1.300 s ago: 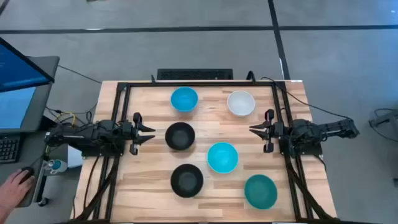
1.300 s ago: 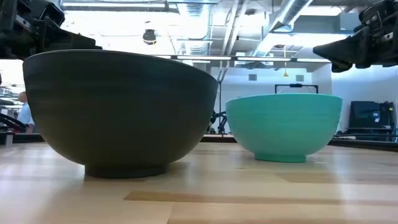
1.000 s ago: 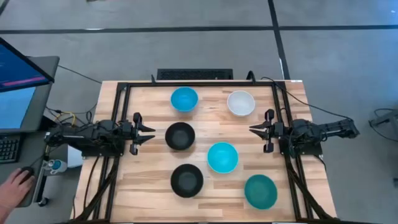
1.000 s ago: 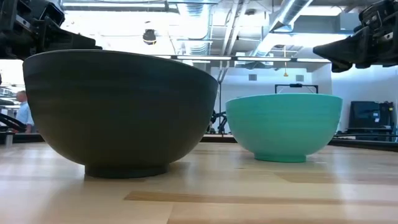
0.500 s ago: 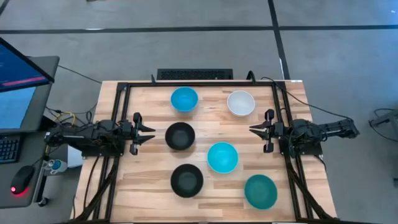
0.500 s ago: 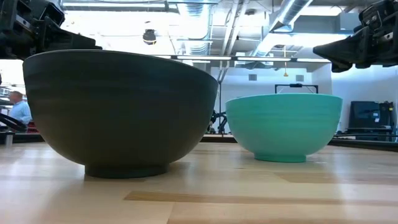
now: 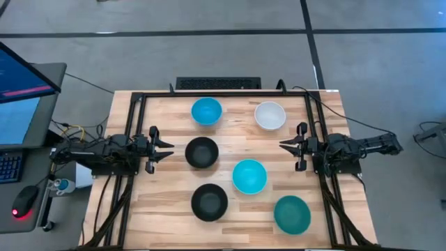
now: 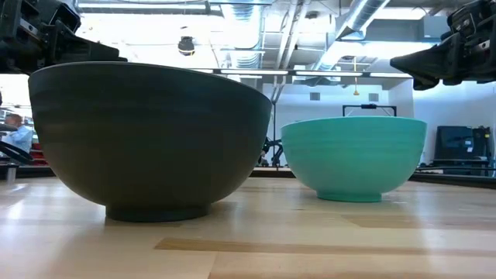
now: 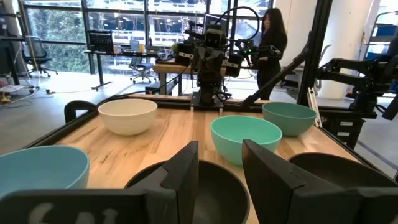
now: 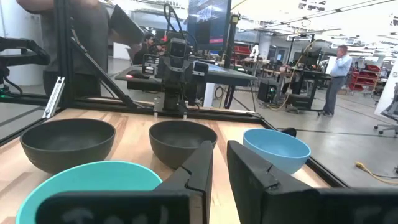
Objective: Nest bowls inside each other
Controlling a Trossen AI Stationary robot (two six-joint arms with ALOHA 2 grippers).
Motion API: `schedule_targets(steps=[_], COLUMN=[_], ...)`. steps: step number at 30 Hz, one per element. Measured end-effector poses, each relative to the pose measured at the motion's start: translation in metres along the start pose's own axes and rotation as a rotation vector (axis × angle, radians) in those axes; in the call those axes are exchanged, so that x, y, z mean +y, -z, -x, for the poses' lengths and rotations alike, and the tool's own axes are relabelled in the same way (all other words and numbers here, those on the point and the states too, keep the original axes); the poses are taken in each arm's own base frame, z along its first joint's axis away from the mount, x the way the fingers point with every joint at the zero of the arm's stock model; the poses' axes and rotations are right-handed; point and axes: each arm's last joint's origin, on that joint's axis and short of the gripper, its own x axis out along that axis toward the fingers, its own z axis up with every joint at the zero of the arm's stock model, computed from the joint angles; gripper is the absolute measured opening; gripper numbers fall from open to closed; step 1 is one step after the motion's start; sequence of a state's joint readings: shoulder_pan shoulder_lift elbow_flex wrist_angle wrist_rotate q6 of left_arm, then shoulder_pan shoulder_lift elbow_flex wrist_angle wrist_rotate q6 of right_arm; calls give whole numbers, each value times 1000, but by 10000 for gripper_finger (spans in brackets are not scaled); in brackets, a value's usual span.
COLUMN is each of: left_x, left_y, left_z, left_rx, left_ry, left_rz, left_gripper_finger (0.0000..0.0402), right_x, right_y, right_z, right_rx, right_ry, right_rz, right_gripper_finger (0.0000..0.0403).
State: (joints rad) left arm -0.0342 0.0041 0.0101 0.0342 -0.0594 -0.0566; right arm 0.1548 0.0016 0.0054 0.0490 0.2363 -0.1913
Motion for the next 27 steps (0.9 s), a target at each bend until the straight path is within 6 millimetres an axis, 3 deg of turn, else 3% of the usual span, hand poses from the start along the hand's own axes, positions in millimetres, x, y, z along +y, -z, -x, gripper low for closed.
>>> schedule_targets(steps=[11, 27], left_x=[0, 1], left_y=[0, 0], left_z=[0, 0], left_rx=[0, -3], left_ry=[0, -31], left_rz=[0, -136], left_gripper_finger=[115, 115], right_x=[0, -3], right_y=[0, 0], right_z=[0, 0], right_rx=[0, 5], right_ry=[0, 43], right_rz=[0, 1], right_gripper_finger=[72, 72])
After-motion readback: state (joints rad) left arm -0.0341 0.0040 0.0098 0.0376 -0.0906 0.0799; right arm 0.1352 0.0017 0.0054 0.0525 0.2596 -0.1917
